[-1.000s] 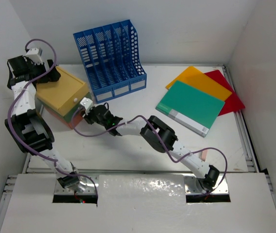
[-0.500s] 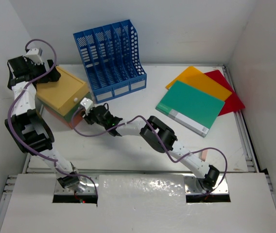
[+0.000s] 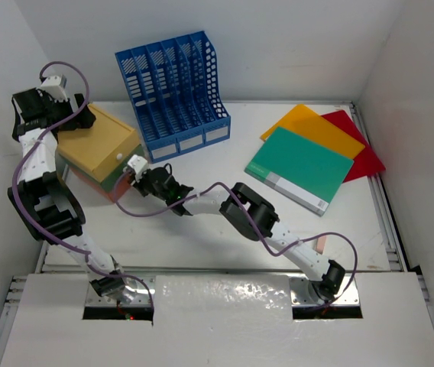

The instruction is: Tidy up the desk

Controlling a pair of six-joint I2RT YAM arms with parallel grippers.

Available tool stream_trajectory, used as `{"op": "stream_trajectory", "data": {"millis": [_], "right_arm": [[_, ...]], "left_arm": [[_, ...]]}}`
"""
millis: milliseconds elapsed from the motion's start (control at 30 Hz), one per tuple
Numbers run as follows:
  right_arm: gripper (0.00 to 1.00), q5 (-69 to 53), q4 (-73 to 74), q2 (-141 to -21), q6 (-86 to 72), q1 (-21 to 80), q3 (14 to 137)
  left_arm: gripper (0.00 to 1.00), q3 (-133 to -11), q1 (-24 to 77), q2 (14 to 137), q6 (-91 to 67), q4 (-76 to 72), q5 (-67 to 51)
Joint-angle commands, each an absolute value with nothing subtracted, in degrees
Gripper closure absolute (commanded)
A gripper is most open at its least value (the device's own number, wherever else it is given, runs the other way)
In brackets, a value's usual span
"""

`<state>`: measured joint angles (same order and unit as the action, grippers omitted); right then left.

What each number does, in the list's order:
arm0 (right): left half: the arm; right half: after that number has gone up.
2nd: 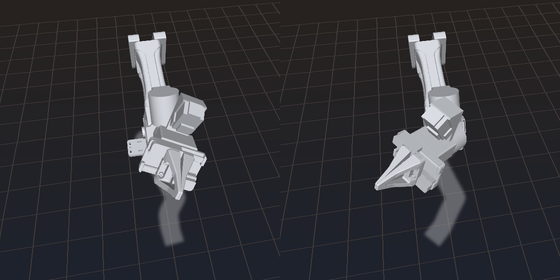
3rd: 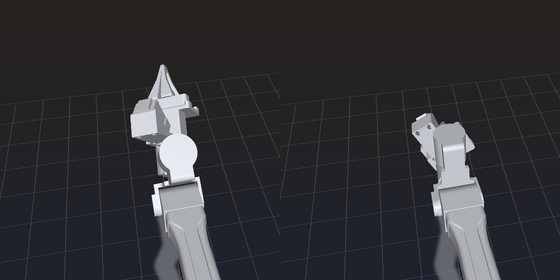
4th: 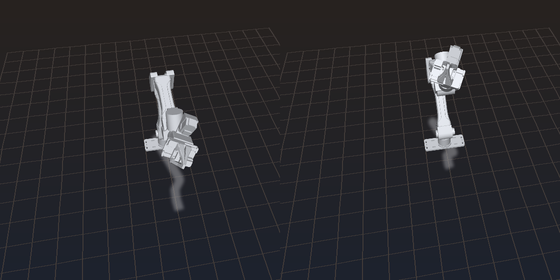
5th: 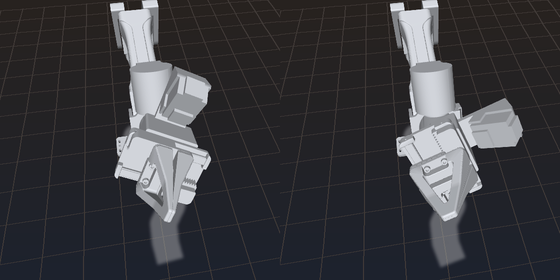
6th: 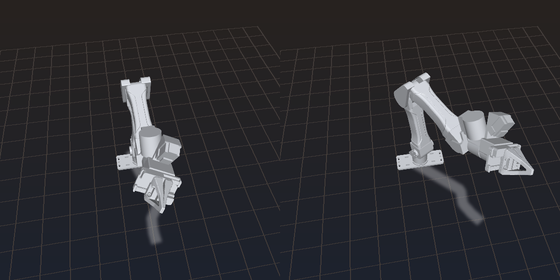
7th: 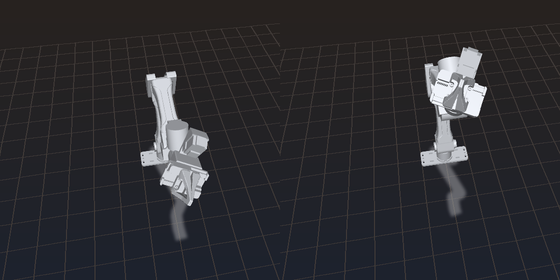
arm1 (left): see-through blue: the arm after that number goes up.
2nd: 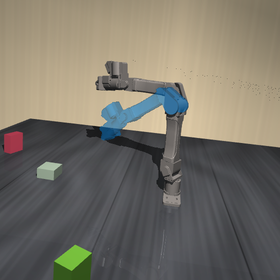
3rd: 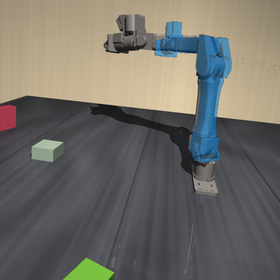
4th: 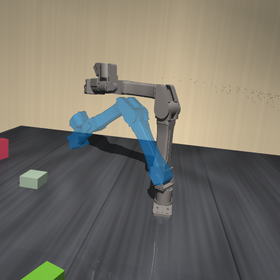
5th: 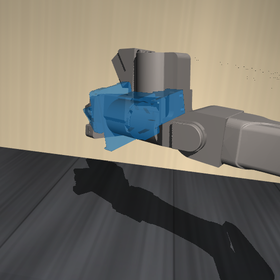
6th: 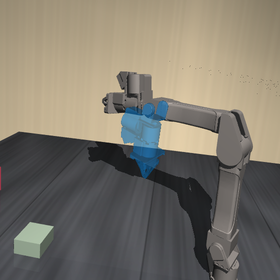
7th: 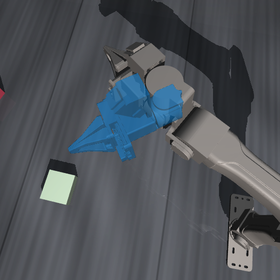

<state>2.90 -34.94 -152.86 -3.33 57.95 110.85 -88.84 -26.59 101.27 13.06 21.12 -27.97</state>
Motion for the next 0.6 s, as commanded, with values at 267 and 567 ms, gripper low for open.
{"op": "stream_trajectory", "data": {"millis": [267,567], "right_arm": [[1.0,4.5,-42.2,-144.6,-2.7,56.7,97.0],[1.0,4.6,-47.0,-134.9,-2.8,56.7,79.8]], "left_arm": [[0.11,-86.2,-25.3,106.6,14.9,33.0,-23.5],[0.11,-86.3,-25.2,107.0,14.3,32.5,-23.1]]}}
